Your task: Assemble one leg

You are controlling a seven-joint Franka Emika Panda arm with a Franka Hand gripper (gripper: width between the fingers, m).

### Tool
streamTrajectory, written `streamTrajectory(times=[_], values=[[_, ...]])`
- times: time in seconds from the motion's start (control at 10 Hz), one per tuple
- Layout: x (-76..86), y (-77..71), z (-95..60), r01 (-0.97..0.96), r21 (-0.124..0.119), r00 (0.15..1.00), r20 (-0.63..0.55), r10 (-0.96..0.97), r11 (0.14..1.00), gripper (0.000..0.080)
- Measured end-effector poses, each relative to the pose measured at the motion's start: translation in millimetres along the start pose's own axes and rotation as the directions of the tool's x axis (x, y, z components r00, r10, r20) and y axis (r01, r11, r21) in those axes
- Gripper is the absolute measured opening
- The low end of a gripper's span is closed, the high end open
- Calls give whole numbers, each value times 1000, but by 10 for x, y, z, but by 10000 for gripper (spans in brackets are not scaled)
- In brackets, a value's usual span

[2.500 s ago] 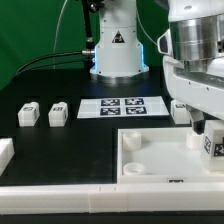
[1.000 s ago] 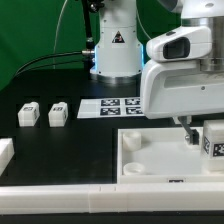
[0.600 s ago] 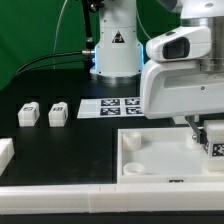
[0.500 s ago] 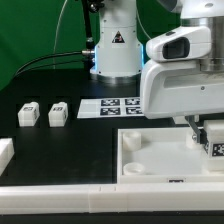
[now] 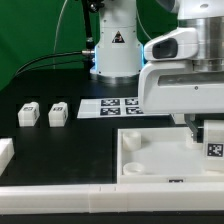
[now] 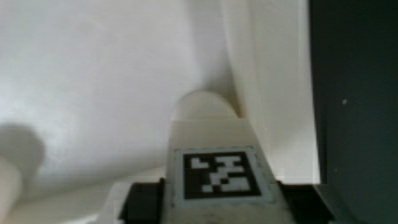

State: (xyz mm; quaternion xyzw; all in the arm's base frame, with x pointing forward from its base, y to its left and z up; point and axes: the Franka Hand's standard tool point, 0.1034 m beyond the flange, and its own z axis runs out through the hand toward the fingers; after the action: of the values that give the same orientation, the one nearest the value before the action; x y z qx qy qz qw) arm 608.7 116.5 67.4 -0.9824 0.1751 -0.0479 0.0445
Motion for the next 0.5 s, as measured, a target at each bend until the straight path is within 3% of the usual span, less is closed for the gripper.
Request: streamTrajectory(times=[0.2, 0.5], values=[[5, 1, 4, -241, 18, 971, -8, 241, 970, 294], [-9, -6, 12, -564, 27, 826, 6, 564, 826, 294]])
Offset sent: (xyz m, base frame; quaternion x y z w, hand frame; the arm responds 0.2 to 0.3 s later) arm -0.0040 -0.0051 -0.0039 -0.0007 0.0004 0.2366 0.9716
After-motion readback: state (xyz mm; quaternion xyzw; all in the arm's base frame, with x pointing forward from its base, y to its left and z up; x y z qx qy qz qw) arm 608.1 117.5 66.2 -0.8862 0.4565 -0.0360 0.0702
